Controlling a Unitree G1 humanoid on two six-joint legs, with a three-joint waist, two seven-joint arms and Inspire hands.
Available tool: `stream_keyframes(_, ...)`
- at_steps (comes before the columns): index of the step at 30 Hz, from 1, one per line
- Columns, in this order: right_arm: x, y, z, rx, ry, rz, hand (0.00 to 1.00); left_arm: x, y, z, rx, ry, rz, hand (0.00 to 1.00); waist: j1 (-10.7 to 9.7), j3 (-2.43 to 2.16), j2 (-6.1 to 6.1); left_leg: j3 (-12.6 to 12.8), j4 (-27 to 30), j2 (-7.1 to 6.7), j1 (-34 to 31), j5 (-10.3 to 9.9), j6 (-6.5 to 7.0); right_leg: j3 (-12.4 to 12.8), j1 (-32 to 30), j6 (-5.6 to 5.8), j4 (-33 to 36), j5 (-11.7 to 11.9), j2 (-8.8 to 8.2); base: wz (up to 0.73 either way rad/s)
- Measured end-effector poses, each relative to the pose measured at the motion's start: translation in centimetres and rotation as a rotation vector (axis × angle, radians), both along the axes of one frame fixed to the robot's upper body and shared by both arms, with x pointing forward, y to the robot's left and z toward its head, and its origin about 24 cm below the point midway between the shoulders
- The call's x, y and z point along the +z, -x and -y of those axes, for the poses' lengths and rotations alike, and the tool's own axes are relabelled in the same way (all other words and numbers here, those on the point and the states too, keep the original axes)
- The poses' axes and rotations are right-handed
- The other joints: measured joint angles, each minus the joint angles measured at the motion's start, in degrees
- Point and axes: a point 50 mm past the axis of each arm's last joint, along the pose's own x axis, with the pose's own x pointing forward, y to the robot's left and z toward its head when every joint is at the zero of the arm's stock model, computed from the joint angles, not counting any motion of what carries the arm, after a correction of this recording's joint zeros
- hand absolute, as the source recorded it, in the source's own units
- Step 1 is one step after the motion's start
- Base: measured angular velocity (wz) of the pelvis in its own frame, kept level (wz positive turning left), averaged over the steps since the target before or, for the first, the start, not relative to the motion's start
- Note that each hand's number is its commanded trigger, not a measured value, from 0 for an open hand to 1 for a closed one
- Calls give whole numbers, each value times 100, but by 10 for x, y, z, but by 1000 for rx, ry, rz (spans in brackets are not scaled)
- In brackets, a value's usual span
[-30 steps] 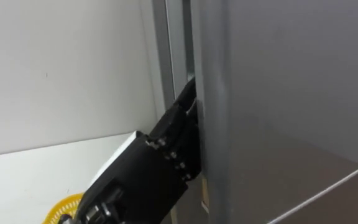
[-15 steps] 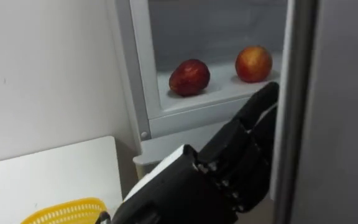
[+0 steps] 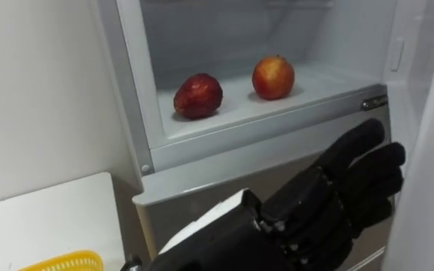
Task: Retrieve from the upper fridge
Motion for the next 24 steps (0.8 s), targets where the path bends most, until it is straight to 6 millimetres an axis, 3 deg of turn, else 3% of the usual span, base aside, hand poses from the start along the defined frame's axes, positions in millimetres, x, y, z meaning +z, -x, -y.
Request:
stream_keyframes(9, 1, -1, 1, -12, 3, 27, 0, -1, -1, -1, -14, -24, 6, 0, -67, -11, 18, 23, 0, 26, 1, 0, 0, 92, -65, -20, 25, 21, 43, -4)
stream_keyframes(19, 3, 5, 11, -128, 41, 44, 0, 12, -6, 4, -29, -24, 60, 0, -437, -17, 46, 301, -1, 35, 25, 0, -1, 212, -68, -23, -87, 68, 74, -8)
stream_keyframes(24, 4, 13, 15, -151, 57, 27, 0, 20, -10, 8, -25, -22, 86, 0, -483, -32, 96, 373, -13, 68, 31, 0, -1, 284, -79, -22, -91, 112, 92, -10)
